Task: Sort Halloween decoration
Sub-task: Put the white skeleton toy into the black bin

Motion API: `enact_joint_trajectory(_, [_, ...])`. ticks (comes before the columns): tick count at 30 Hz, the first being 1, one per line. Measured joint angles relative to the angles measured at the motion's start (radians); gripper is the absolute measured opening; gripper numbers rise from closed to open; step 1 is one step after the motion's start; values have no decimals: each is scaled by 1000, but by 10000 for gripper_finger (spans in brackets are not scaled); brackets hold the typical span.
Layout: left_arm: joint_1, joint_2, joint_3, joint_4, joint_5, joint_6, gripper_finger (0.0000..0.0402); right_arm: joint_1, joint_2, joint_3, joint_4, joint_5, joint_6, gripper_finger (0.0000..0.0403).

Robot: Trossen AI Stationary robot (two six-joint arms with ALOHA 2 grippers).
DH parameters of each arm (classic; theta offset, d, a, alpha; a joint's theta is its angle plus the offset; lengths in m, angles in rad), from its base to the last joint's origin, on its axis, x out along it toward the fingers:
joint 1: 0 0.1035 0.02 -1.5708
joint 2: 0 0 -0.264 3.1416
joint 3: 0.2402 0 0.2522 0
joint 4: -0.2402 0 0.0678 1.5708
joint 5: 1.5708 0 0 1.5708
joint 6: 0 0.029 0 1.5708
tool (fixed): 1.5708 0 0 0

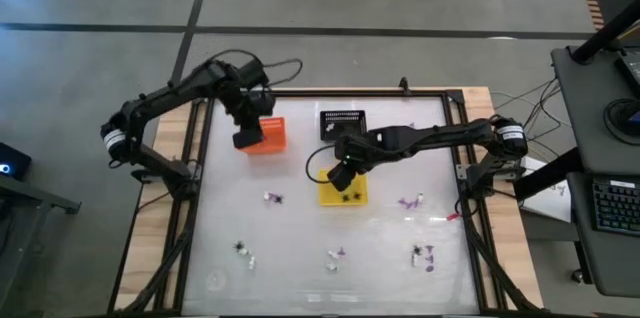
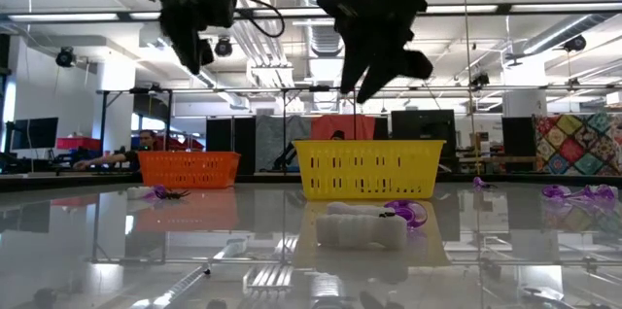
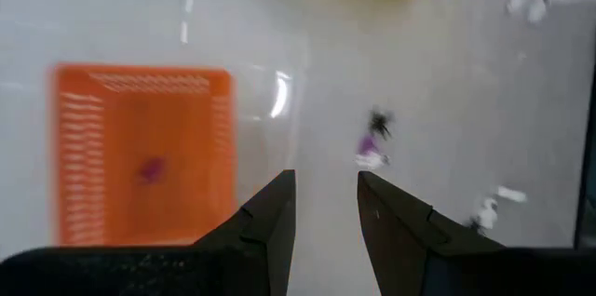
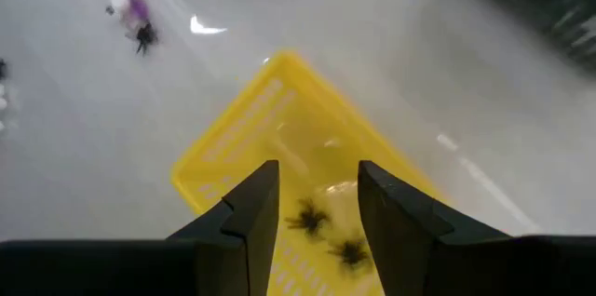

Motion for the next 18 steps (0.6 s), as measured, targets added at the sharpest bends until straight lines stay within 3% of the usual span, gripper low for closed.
enact_joint_trajectory(5, [-46, -56, -131, 47, 8, -68, 100, -23, 0, 74, -94, 86, -38, 137])
enact_joint_trajectory(18, [-191, -237, -438, 270, 8, -473, 100, -64, 0, 131, -144, 82, -53, 137])
